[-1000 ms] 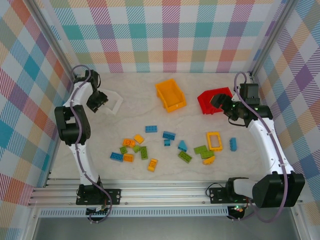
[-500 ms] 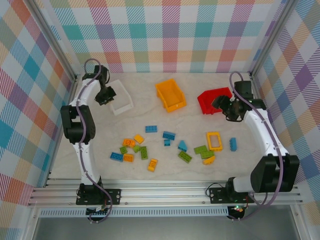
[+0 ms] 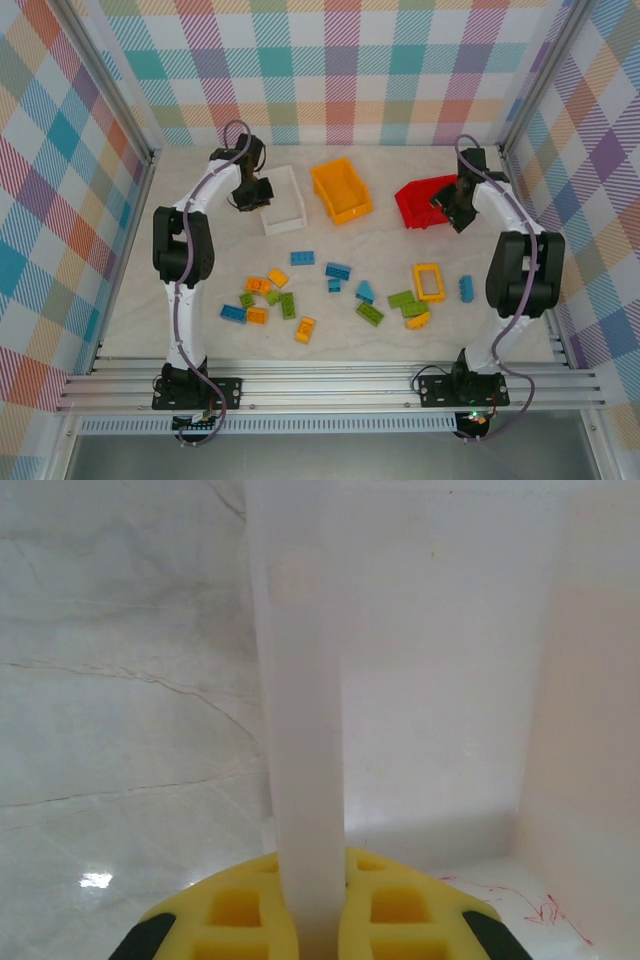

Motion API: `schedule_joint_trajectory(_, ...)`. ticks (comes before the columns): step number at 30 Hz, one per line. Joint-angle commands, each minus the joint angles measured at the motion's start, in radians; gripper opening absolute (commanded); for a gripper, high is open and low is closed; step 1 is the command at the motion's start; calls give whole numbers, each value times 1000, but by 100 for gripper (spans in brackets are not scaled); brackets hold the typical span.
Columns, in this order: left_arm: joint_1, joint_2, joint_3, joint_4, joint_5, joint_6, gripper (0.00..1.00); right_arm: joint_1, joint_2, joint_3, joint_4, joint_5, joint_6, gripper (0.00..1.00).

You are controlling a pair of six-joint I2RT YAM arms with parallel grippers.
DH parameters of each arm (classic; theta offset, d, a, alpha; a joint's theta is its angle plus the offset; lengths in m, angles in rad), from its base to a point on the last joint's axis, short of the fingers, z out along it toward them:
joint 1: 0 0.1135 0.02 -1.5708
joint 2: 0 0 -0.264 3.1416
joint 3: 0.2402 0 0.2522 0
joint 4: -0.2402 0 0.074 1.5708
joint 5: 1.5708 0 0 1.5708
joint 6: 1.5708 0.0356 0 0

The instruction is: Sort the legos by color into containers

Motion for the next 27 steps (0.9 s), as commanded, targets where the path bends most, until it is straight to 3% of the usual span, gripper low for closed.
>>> schedule_joint_trajectory(1,-15,23,40,8,12,0,0,-10,67,69,-19,-7,9,65)
schedule_joint_trajectory(5,-20,33,43,7,10,-6,0,-11,150,146,-44,-26,-29,59)
schedule_joint_trajectory(9,-21,36,51,10,2,-6,0,-8,195,189,-86,3,-84,37)
schedule_joint_trajectory(13,-21,45,73,1,-3,-5,0,-2,223,255,-125,111,-241,23)
schedule_joint_trajectory(17,-21,55,87,0,-4,-6,0,14,303,370,-157,116,-442,14)
schedule_joint_trajectory(20,-21,62,97,-1,-1,-3,0,39,365,462,-180,106,-542,10)
schedule_joint_trajectory(27,-21,94,153,-49,6,35,0,127,479,619,-172,-70,-778,10)
